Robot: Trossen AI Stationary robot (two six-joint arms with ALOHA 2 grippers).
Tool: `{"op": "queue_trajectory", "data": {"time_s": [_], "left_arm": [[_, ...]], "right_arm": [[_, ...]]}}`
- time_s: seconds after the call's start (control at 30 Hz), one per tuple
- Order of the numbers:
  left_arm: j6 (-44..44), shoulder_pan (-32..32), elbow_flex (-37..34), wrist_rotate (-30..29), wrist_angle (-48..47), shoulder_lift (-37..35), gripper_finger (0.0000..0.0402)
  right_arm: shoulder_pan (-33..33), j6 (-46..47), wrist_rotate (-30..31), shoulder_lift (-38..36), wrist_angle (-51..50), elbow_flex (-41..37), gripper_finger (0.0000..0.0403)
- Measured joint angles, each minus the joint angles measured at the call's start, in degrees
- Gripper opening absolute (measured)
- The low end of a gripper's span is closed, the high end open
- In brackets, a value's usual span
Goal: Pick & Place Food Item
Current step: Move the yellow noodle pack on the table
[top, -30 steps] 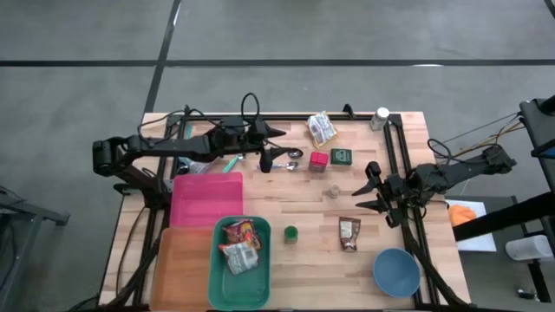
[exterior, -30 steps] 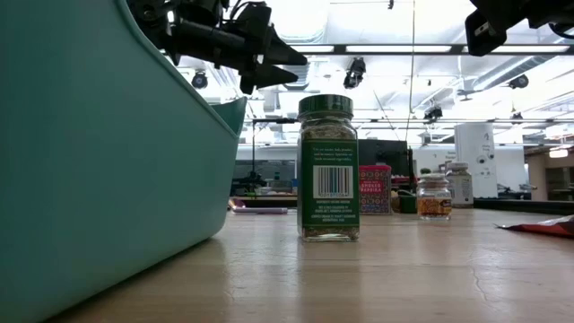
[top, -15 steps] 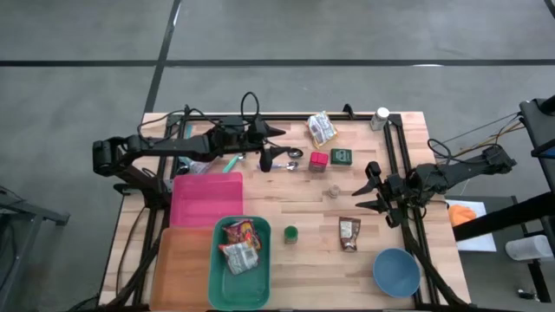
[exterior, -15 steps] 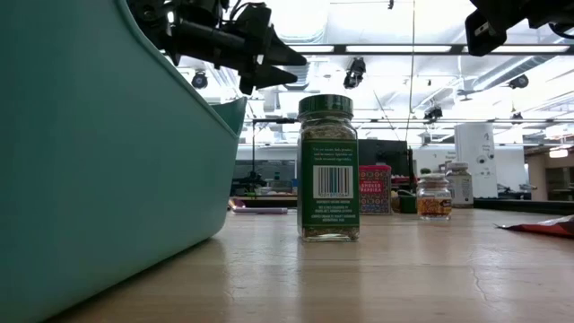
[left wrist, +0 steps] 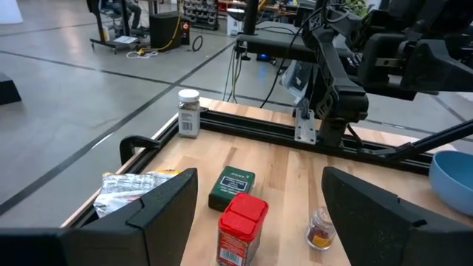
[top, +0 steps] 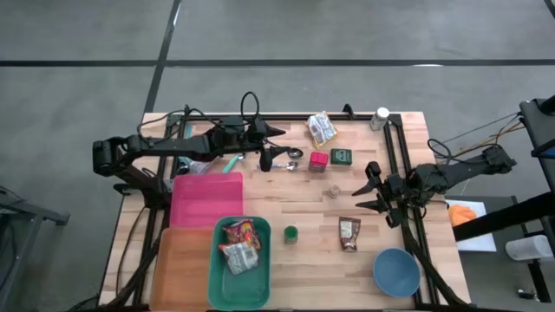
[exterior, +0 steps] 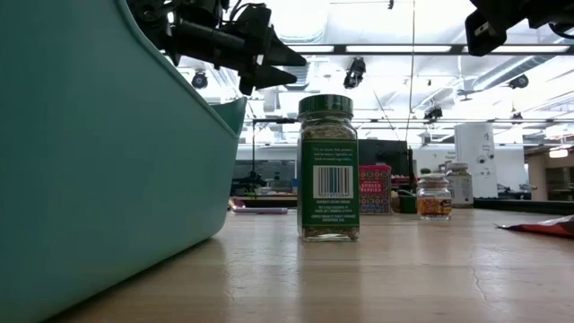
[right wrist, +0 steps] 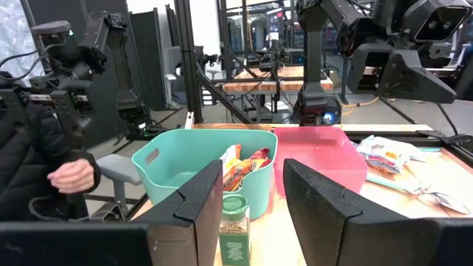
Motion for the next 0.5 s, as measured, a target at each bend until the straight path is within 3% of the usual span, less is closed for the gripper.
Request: {"op": "queue_trajectory", "data": {"time_s": [0.5], "left_arm": [[-0.15, 0.00, -0.02, 0.00, 0.02, 0.00, 0.0289]], "right_arm": [[-0.02, -3.78, 0.00, 0.03, 1.99, 0.00, 0.0142]]}}
